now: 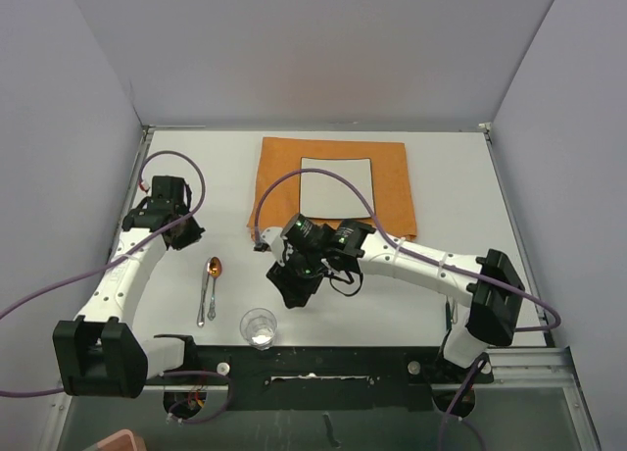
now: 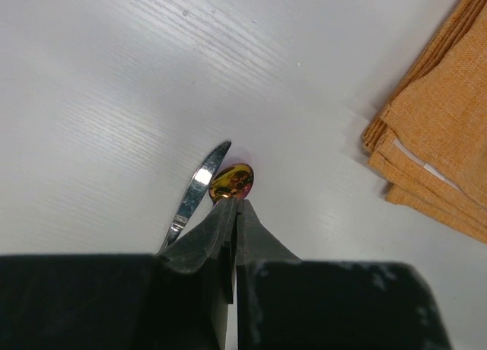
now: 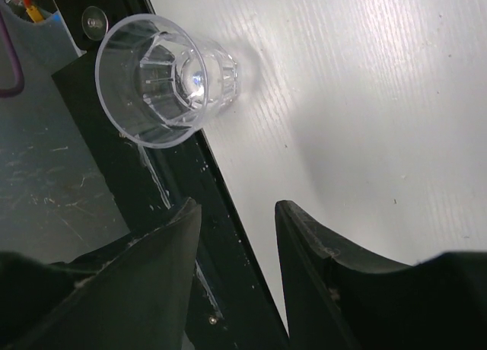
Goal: Set the dinner table for one person
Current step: Pick up the cup at the center of the board, then place the cup on the napkin.
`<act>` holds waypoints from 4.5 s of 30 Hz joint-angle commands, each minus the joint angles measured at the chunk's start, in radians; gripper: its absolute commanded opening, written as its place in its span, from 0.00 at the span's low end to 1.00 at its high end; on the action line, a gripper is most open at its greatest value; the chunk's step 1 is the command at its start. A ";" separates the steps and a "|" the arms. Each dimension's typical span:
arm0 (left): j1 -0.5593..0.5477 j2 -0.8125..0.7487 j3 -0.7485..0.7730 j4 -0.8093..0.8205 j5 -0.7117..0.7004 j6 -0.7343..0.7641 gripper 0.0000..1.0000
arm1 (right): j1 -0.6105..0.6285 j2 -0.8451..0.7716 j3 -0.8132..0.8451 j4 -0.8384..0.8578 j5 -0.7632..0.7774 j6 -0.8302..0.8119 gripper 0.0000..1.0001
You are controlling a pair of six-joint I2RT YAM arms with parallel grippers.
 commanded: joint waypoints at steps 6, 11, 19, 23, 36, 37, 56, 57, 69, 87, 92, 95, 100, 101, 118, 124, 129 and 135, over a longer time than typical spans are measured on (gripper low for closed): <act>0.013 -0.044 0.045 0.066 -0.055 0.065 0.00 | 0.043 0.123 0.112 0.042 0.015 0.010 0.45; 0.016 -0.055 0.041 0.064 -0.054 0.067 0.00 | 0.056 0.194 0.158 0.039 0.010 0.006 0.43; 0.016 -0.062 0.037 0.065 -0.055 0.075 0.00 | 0.062 0.247 0.220 0.017 -0.002 -0.019 0.41; 0.016 -0.057 0.041 0.066 -0.053 0.076 0.00 | 0.062 0.255 0.232 0.007 -0.010 -0.023 0.41; 0.016 -0.055 0.037 0.074 -0.036 0.074 0.00 | 0.079 0.273 0.222 0.005 -0.020 -0.031 0.40; 0.016 -0.055 0.036 0.074 -0.036 0.074 0.00 | 0.081 0.276 0.224 0.006 -0.019 -0.030 0.41; 0.016 -0.046 0.043 0.080 -0.031 0.077 0.00 | 0.109 0.345 0.270 -0.052 -0.007 -0.058 0.07; 0.016 -0.045 0.045 0.080 -0.031 0.076 0.00 | 0.109 0.347 0.270 -0.057 -0.008 -0.063 0.07; 0.016 -0.042 0.044 0.084 -0.034 0.073 0.00 | 0.103 0.288 0.250 -0.052 0.052 -0.101 0.00; 0.012 -0.022 0.049 0.087 0.019 0.065 0.00 | -0.449 0.093 0.428 0.001 0.321 0.030 0.00; 0.006 -0.019 0.034 0.100 0.038 0.062 0.00 | -0.618 0.189 0.500 -0.017 0.424 0.179 0.00; 0.004 -0.018 0.032 0.099 0.064 0.053 0.00 | -0.730 0.217 0.505 0.053 0.364 0.304 0.00; -0.013 -0.017 0.026 0.111 0.106 0.045 0.00 | -0.767 0.303 0.609 0.096 0.374 0.344 0.00; -0.019 -0.016 0.028 0.111 0.110 0.045 0.00 | -0.770 0.331 0.647 0.086 0.388 0.331 0.00; -0.118 0.005 0.019 0.129 0.097 0.049 0.00 | -0.968 0.535 0.809 0.107 0.408 0.341 0.00; -0.137 0.023 0.041 0.137 0.102 0.061 0.00 | -1.018 0.570 0.848 0.118 0.386 0.305 0.00; -0.157 0.042 0.042 0.142 0.104 0.056 0.00 | -1.023 0.598 0.872 0.127 0.369 0.311 0.00; -0.209 0.052 0.047 0.139 0.098 0.053 0.00 | -1.024 0.654 0.922 0.134 0.349 0.320 0.00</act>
